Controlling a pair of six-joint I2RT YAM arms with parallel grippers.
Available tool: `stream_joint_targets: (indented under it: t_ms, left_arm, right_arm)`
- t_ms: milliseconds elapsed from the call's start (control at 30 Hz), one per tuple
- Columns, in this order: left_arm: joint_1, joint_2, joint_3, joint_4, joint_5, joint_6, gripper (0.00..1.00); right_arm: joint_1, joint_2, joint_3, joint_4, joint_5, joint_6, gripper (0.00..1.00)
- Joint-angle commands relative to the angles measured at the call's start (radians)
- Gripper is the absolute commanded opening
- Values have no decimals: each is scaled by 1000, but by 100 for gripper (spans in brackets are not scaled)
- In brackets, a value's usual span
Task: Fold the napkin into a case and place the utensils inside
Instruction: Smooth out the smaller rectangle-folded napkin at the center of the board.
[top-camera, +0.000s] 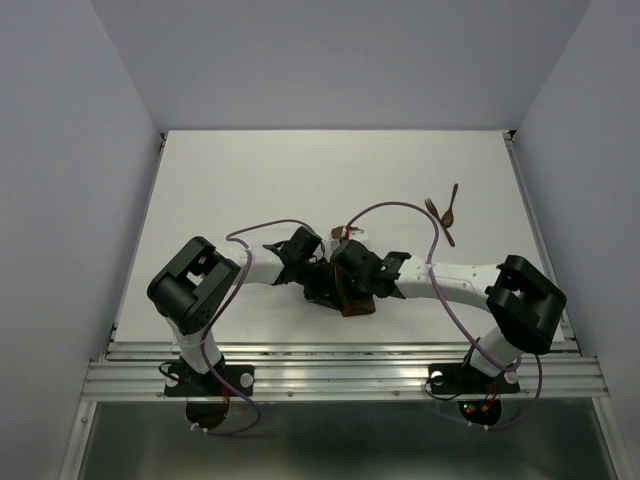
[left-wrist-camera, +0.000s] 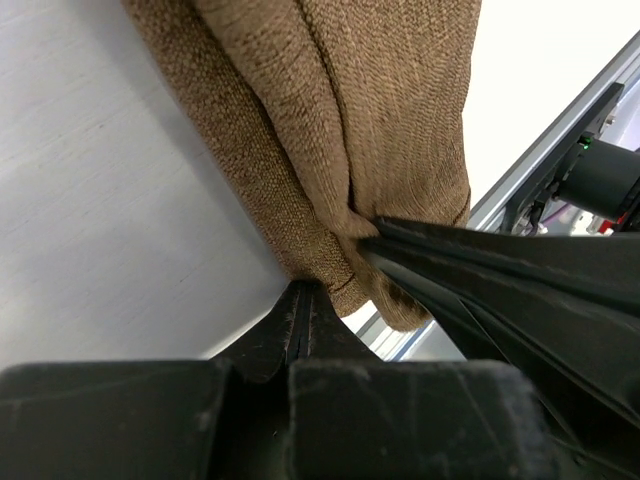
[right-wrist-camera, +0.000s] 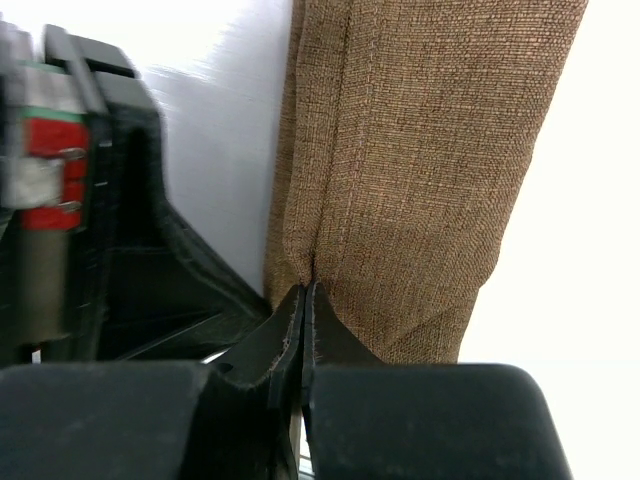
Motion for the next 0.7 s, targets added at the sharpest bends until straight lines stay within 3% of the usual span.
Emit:
stream_joint_targets:
  t_ms: [0, 667]
  left_arm:
    - [-4, 13, -10, 20, 19, 3, 0]
    - [-3, 1, -18, 39, 25, -14, 0]
  right_arm:
    - [8, -49, 43, 39, 18, 1, 1]
    - [8, 0, 49, 104, -24, -2, 1]
